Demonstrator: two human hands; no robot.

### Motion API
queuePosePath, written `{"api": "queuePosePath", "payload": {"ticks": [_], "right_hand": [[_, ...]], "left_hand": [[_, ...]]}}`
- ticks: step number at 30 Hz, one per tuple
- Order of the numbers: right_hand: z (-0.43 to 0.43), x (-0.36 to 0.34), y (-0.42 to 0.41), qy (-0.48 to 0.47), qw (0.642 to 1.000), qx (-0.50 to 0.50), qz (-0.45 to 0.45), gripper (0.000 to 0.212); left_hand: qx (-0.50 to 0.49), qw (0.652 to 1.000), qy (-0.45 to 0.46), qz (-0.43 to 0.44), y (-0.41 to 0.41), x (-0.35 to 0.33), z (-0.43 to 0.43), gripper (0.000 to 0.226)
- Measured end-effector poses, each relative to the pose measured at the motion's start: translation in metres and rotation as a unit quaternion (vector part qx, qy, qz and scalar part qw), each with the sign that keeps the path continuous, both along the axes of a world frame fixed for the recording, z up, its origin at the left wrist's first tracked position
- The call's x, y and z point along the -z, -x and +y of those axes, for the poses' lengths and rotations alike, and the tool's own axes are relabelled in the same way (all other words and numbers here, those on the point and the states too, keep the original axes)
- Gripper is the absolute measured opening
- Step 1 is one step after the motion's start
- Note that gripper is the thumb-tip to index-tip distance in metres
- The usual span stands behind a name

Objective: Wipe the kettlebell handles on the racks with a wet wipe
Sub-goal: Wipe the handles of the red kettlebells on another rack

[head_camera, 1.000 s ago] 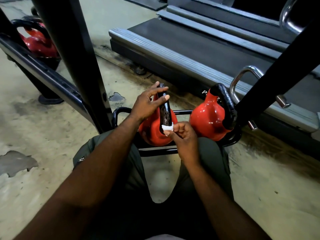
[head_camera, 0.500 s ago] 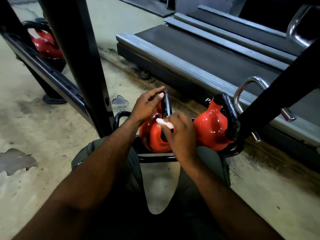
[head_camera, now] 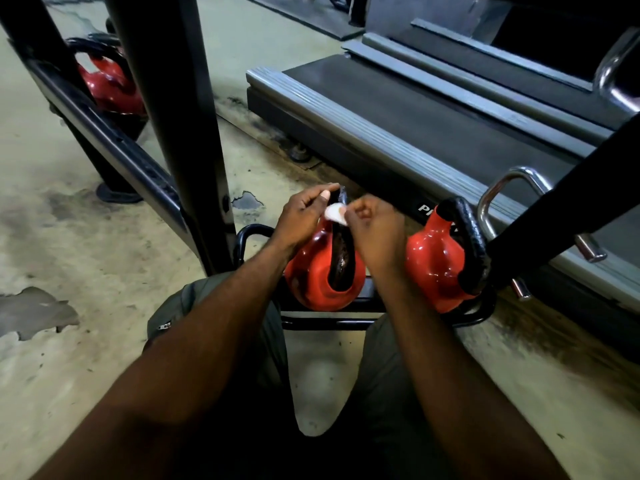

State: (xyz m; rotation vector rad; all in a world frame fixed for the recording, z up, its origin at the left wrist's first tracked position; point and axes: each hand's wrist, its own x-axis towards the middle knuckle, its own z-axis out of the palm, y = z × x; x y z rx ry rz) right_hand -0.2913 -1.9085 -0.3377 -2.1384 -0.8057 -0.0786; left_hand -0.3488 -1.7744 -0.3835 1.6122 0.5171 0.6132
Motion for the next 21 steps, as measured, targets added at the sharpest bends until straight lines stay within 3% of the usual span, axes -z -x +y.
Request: {"api": "queuePosePath", "payload": {"ticks": [3,7,10,15,21], "right_hand": [[0.015,-0.002,-0.031,0.027,0.997,0.018,0.064,0.014],[-0.028,0.019,-0.005,-0.007,0.992,-0.021,0.126,0.021],[-0.02,0.015,-0.01,-0.028,0.989,-0.04,0.142,0.01],[0.039,-0.006,-0.067,0.013,0.981,-0.019,0.193,0.022],[0.019,-0.02,-0.058,0.106,0.984,-0.094,0.107,0.017]], "left_hand": [[-0.005,1.0,-0.023,0.015,0.01,-0.008,-0.016,0.035],[-0.002,0.993,-0.113,0.026,0.036,-0.013,-0.044,0.04],[0.005,0.974,-0.222,0.04,0.045,-0.016,-0.047,0.039],[0.0,0.938,-0.344,0.031,0.05,-0.012,-0.048,0.03],[0.058,0.945,-0.321,0.004,0.049,-0.009,-0.029,0.032]]}}
